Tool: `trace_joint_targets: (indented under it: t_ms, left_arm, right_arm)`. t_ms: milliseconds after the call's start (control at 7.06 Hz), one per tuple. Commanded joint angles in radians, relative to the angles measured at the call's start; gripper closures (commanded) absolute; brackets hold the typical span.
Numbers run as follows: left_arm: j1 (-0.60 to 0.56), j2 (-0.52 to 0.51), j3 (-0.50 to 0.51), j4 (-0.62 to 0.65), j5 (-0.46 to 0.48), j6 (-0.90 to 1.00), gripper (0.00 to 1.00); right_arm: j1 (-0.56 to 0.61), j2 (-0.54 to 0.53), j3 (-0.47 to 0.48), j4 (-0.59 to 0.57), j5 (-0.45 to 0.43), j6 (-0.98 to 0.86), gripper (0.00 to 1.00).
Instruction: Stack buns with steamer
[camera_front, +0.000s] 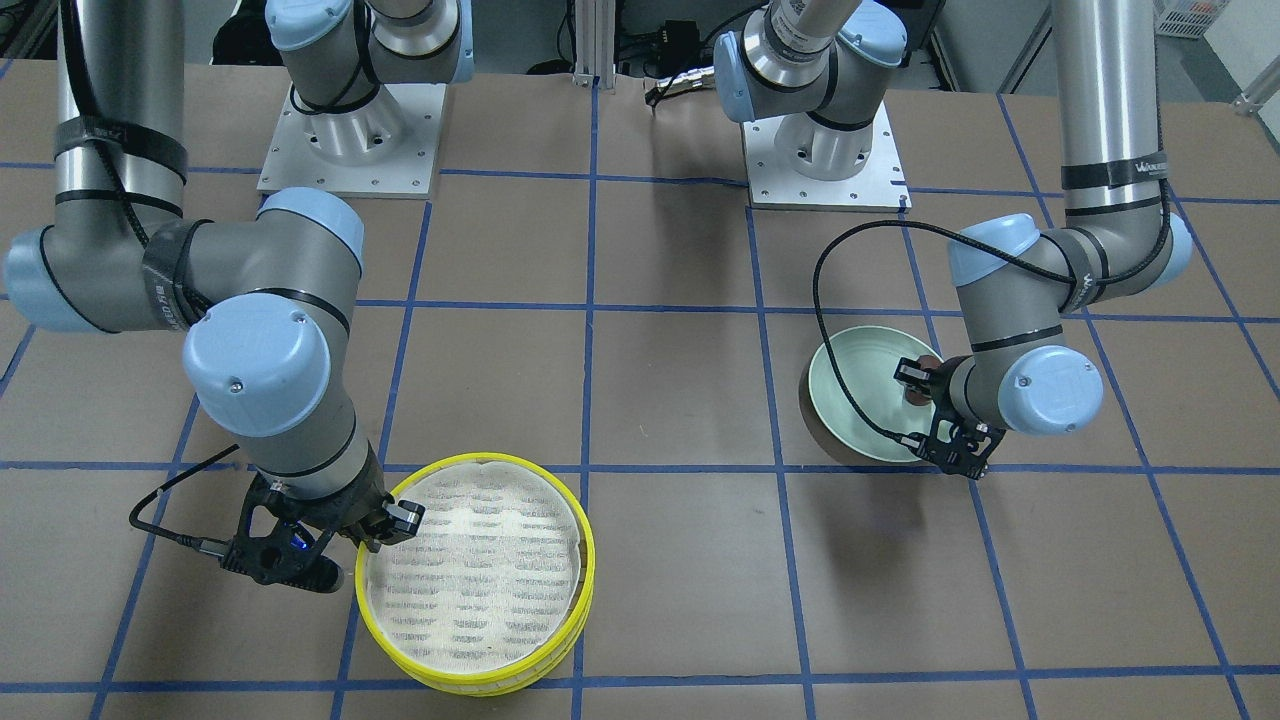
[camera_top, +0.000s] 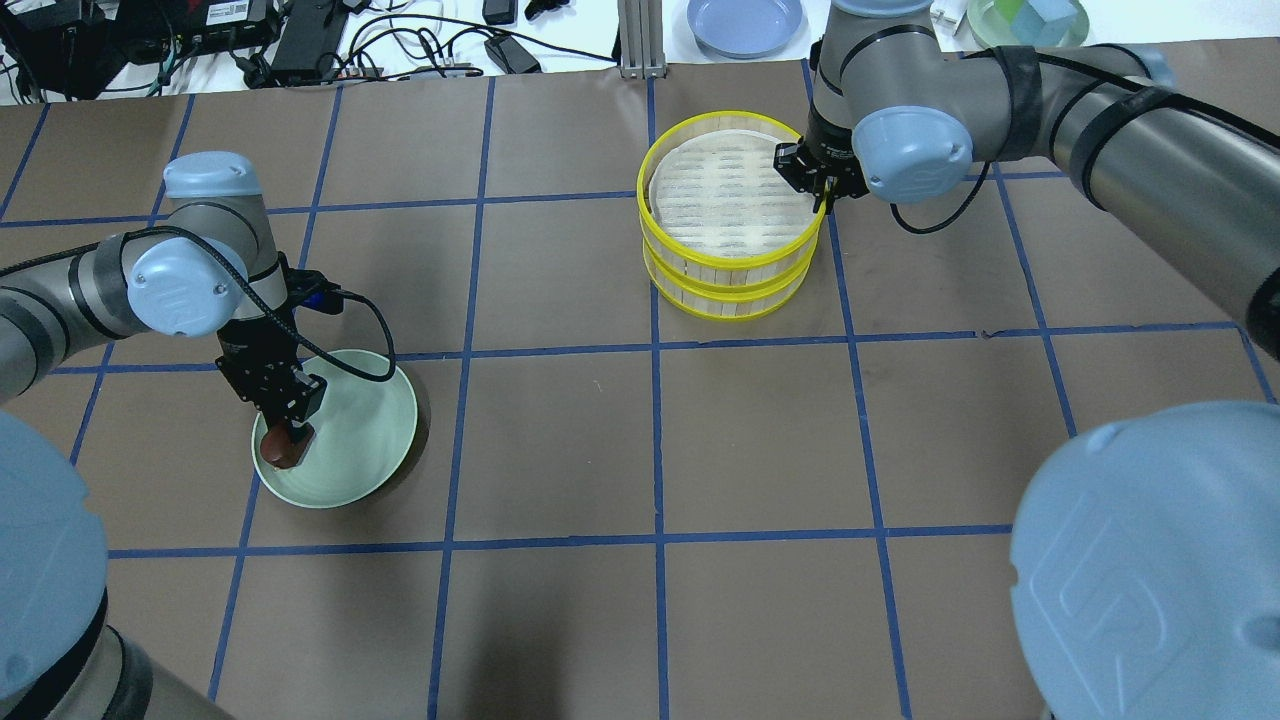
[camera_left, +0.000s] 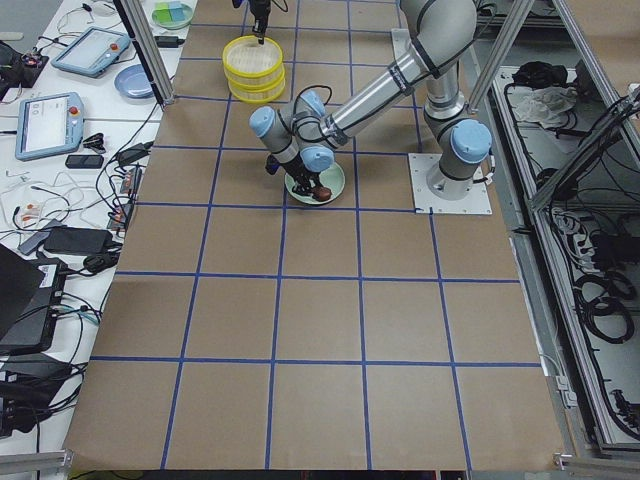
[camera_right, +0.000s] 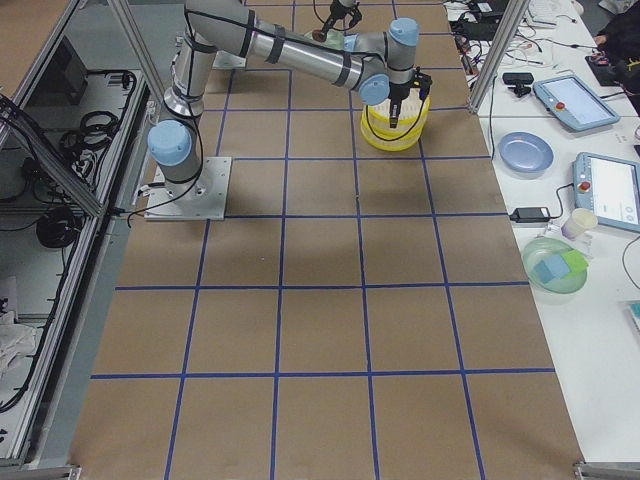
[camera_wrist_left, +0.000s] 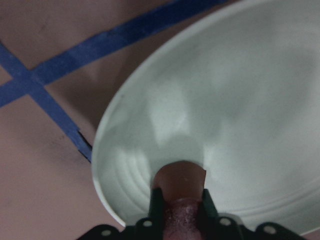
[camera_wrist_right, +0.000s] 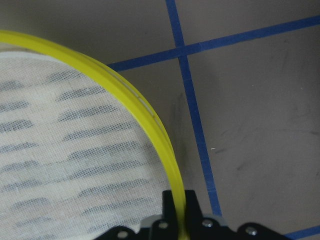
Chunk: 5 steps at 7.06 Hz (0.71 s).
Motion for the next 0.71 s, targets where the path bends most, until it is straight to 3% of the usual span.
trace_joint_targets:
  t_ms: [0,283,425,566]
  left_arm:
    - [-0.002,0.007,0.034,0.010,-0.090,-0.005,1.00]
    - [-0.005,0.013,0.100,0.011,-0.132,-0.034,1.00]
    - [-0.020,0.028,0.142,0.010,-0.202,-0.071,1.00]
    - [-0.048,0.030,0.189,0.011,-0.271,-0.168,1.00]
  right_arm:
    - [0.000,0.003,0.009,0.006,-0.004,-0.001,0.83]
    - [0.000,0.003,0.015,0.005,-0.009,-0.001,0.79]
    - [0.000,0.001,0.016,0.000,-0.012,0.008,0.70]
    - [0.000,0.000,0.015,-0.002,-0.015,0.006,0.46]
